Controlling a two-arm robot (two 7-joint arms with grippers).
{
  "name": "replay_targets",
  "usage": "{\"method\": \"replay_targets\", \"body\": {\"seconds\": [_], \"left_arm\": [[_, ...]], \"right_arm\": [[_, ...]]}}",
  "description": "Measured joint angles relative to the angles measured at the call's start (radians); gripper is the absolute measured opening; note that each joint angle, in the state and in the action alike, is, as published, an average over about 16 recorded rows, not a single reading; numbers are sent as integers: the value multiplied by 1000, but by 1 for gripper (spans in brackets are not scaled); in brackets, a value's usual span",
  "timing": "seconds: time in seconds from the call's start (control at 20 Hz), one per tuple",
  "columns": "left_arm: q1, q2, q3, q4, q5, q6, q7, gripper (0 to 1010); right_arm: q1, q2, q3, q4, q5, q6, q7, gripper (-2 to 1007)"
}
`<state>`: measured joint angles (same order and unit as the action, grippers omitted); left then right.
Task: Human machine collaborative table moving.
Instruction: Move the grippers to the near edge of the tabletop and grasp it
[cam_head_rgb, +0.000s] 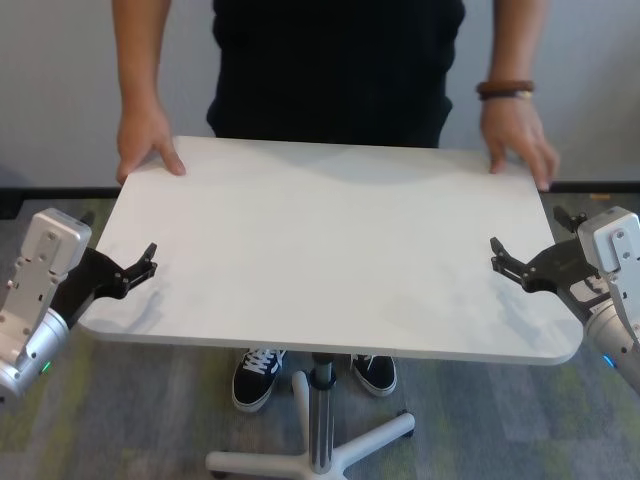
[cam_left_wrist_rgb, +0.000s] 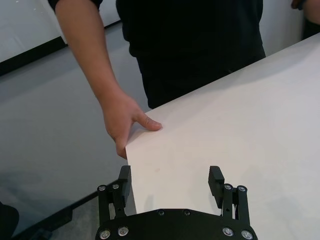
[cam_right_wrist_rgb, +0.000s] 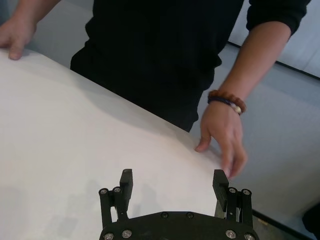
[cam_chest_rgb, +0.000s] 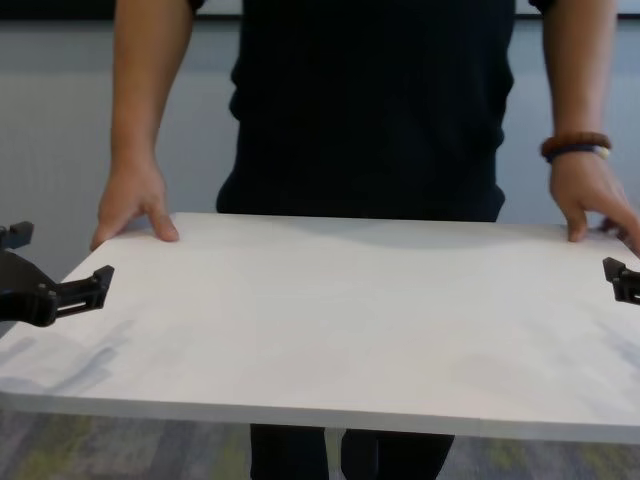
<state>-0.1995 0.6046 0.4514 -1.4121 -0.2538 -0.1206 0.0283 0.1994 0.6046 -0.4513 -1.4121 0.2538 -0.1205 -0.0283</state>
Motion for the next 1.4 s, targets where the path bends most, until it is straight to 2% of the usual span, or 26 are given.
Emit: {"method": "replay_targets", "body": {"seconds": [1.4], "left_arm": [[0,0,0,0,0,0,0,1001]], "right_arm": [[0,0,0,0,0,0,0,1005]]}}
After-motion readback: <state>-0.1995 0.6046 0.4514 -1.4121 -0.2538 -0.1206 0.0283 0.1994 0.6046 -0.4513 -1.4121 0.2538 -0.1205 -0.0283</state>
